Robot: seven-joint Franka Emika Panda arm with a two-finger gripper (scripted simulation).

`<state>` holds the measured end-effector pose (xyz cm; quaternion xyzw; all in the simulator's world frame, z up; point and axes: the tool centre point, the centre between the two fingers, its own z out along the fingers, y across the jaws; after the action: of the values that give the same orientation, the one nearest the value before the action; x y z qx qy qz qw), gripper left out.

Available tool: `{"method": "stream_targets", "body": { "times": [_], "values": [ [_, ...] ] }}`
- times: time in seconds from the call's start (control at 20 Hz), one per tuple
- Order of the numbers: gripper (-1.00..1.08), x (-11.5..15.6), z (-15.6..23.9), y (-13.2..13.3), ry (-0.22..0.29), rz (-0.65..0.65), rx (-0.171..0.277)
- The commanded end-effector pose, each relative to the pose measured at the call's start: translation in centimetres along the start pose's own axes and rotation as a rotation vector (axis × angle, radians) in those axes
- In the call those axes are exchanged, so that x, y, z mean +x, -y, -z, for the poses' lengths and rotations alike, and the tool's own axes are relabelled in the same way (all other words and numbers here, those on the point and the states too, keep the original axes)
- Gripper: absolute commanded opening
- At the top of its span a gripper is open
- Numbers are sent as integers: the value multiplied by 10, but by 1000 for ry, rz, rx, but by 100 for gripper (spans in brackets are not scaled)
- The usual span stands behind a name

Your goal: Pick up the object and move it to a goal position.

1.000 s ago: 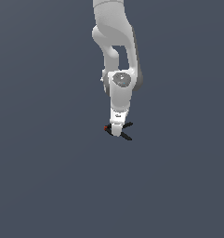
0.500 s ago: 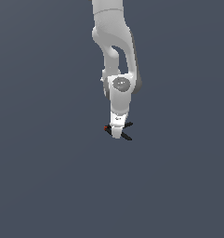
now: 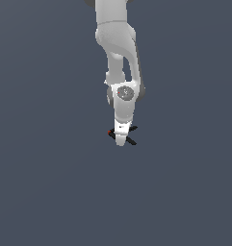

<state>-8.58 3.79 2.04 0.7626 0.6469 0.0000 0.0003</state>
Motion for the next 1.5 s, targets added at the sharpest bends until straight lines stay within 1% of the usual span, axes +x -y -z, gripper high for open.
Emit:
{"method": "stream_targets", "body": {
  "times": [0.0,0.4,0.45,0.8,1.15,1.45],
  "values": [
    [-100,0,-1,0,0,0,1],
    [-100,0,-1,0,0,0,1],
    [-100,0,1,-2,0,0,-5],
    [-100,-4,16,-6,0,1,-5],
    [-100,-15,58,-17,-1,2,-3],
    [-100,-29,114,-33,-3,3,-2]
  ]
}}
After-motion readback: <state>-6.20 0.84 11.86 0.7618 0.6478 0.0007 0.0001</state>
